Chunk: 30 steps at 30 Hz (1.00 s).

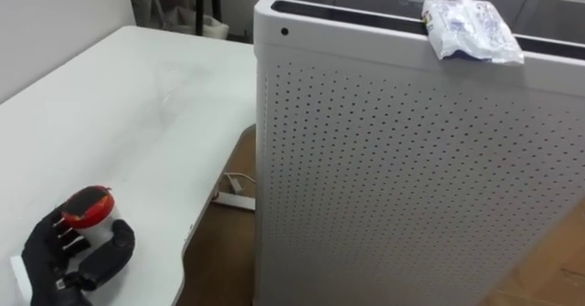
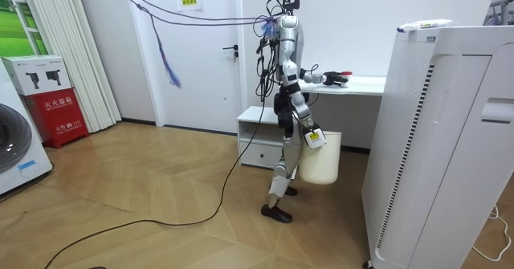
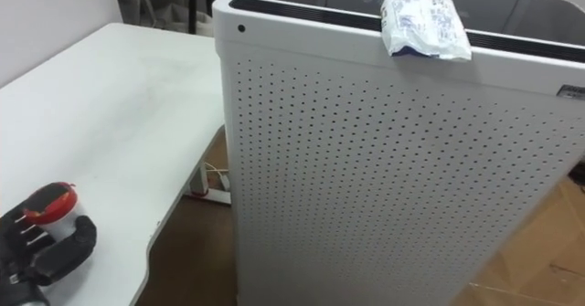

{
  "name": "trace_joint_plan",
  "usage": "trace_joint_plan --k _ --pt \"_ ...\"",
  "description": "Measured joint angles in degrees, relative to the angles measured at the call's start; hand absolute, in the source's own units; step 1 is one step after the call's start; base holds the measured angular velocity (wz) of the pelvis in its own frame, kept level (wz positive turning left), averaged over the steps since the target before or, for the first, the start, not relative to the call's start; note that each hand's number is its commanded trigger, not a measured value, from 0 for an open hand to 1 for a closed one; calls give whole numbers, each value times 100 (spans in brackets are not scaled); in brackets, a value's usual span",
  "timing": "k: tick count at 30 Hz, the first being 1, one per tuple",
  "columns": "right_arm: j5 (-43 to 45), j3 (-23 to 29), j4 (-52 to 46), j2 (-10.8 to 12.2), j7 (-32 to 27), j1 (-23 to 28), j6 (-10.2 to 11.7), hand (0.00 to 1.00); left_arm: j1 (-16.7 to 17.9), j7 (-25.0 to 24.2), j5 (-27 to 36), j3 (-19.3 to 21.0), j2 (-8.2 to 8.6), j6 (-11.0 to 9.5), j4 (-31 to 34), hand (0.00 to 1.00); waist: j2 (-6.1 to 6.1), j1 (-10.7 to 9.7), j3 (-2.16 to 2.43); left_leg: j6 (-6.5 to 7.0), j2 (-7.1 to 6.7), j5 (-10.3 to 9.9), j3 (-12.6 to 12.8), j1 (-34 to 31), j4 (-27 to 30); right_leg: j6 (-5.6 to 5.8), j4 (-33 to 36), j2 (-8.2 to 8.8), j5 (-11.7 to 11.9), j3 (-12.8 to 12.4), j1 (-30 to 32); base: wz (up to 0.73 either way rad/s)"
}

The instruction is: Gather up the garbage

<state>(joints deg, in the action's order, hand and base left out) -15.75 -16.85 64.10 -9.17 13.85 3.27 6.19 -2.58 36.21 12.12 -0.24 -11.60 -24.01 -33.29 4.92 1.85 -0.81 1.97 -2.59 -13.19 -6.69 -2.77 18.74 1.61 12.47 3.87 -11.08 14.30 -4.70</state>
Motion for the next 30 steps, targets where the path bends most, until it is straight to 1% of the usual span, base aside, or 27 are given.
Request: trace_joint_plan --k 3,7,8,10,11,12,13,15,16,17,19,20,23,24,25,27,30 --pt "-42 -1 10 3 -1 -40 0 100 -97 -118 91 -12 19 29 44 100 15 -6 -7 4 14 1 -2 -129 83 -2 59 8 2 12 113 0" --pt "22 31 6 33 -52 -95 0 100 -139 -318 136 -45 176 81 344 100 46 -9 0 42 11 45 73 -315 103 5 186 51 24 -47 406 -9" --pt "39 30 6 47 -62 -128 -2 100 -139 -348 134 -85 220 117 443 100 55 -2 3 51 15 50 137 -354 103 6 248 60 24 -115 503 -24" --pt "53 28 1 74 -92 -192 -7 100 -141 -485 141 -213 212 190 573 100 66 -13 2 59 22 51 233 -387 105 10 329 74 27 -191 620 -32" --pt "65 28 -23 91 -117 -203 -7 100 -140 -616 190 -347 205 266 687 100 78 -13 8 70 34 45 308 -399 100 14 351 84 29 -209 671 -33" --pt "69 28 -23 95 -121 -221 -9 100 -139 -691 190 -420 204 294 733 100 82 6 6 76 47 41 365 -398 94 20 372 83 32 -260 701 -40" --pt "71 27 -23 95 -123 -273 -15 100 -138 -829 191 -575 196 326 813 100 84 15 2 92 75 31 497 -395 87 23 426 84 35 -335 771 -48" --pt "70 26 -32 94 -123 -326 -14 100 -139 -1044 194 -783 190 414 974 100 75 -8 -3 111 109 14 632 -365 83 20 426 81 64 -347 806 -44" --pt "68 27 -63 83 -138 -326 -9 100 -139 -1207 201 -951 197 418 1110 100 55 -19 -15 119 130 -10 679 -355 74 20 423 78 82 -345 825 -40" --pt "68 29 -81 71 -180 -330 -8 100 -139 -1360 232 -1084 205 418 1263 100 38 -4 -17 123 158 -17 782 -357 56 16 424 73 113 -343 879 -41" --pt "83 30 -173 58 -234 -321 -12 100 -139 -1588 239 -1221 210 418 1359 100 -3 -26 -29 124 181 -21 868 -345 25 8 411 72 146 -291 910 -35" --pt "77 33 -217 55 -253 -314 -11 100 -135 -1727 276 -1328 211 423 1359 100 -22 -61 -23 124 185 -22 908 -318 -2 7 419 82 147 -258 924 -25" --pt "83 86 -242 12 -278 -335 2 100 -132 -2053 316 -1622 211 497 1375 100 -89 -119 -16 125 187 -21 961 -257 -35 6 418 83 147 -282 928 -11" --pt "119 117 -250 11 -284 -346 3 100 -131 -2114 315 -1668 209 512 1378 100 -107 -132 -8 125 187 -21 965 -259 -37 6 419 82 147 -290 936 -8" --pt "165 146 -259 11 -302 -376 6 100 -126 -2226 316 -1734 209 532 1385 100 -141 -144 11 126 187 -20 983 -259 -62 6 420 81 147 -308 961 -7" --pt "163 146 -265 9 -366 -465 7 100 -127 -2383 315 -1880 198 576 1452 100 -209 -178 23 127 187 -19 1011 -259 -100 6 417 81 147 -317 992 -8" --pt "161 145 -303 2 -419 -495 7 100 -126 -2537 306 -1992 202 626 1572 100 -233 -176 24 127 194 -19 1045 -254 -119 7 419 81 147 -315 1013 -6"
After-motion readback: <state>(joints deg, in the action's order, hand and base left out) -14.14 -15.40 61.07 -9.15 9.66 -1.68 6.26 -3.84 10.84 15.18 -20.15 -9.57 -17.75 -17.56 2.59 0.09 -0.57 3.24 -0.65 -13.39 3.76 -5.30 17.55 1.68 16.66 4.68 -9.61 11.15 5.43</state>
